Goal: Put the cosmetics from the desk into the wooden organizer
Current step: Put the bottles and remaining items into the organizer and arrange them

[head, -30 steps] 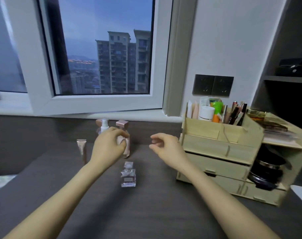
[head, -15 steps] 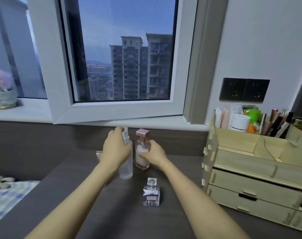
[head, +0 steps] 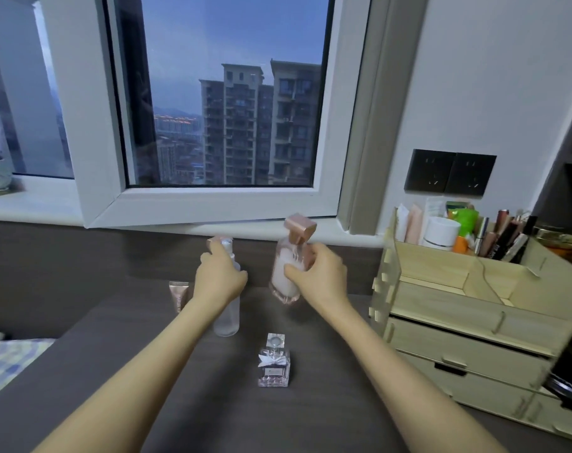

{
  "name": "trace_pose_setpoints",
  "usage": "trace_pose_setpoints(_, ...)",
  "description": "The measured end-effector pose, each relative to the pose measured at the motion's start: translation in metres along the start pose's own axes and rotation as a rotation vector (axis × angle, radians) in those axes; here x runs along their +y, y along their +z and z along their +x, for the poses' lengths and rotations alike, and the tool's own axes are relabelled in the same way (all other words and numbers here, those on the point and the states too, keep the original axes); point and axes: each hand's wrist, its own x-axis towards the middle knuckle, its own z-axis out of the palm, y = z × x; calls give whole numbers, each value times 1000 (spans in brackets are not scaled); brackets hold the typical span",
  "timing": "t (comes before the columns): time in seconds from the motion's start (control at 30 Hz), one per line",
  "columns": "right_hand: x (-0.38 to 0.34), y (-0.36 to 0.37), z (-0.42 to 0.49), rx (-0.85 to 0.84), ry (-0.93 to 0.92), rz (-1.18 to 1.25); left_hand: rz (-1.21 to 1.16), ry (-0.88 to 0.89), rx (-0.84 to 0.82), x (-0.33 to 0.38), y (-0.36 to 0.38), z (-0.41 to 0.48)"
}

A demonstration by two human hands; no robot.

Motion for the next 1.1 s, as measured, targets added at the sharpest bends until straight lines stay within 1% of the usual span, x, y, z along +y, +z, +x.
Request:
trace_pose_setpoints(0.1, -19, -60, -11, 152, -85, 30, 63, 19, 24, 4, -3, 2)
trace_pose_setpoints(0.2, -23, -117, -12, 355, -135, 14, 90, 18, 17, 3, -1, 9)
trace_pose_setpoints(0.3, -14, -163, -3, 529, -115, -115, 86, 2, 22, -1, 4, 11)
trace_pose_setpoints(0.37, -1, -181, 5, 579, -71, -214, 66, -19, 27, -3, 7, 9)
trace_pose_setpoints(0.43, 13, -187, 12, 552, -18, -272, 63, -32, 36, -4, 8, 6)
trace_pose_setpoints(0.63, 45, -168, 29, 375, 102, -289, -14, -17, 66, 9, -1, -4)
trace_pose_setpoints(0.83, 56, -147, 37, 310, 175, -332, -133, 105, 142, 52, -25, -16)
trace_pose_setpoints(0.97, 55, -137, 41, 324, 198, -378, -180, 157, 127, 74, -30, -26)
trace_pose_setpoints(1.1, 52, -130, 40, 324, 174, -380, -217, 192, 92, 87, -28, -35)
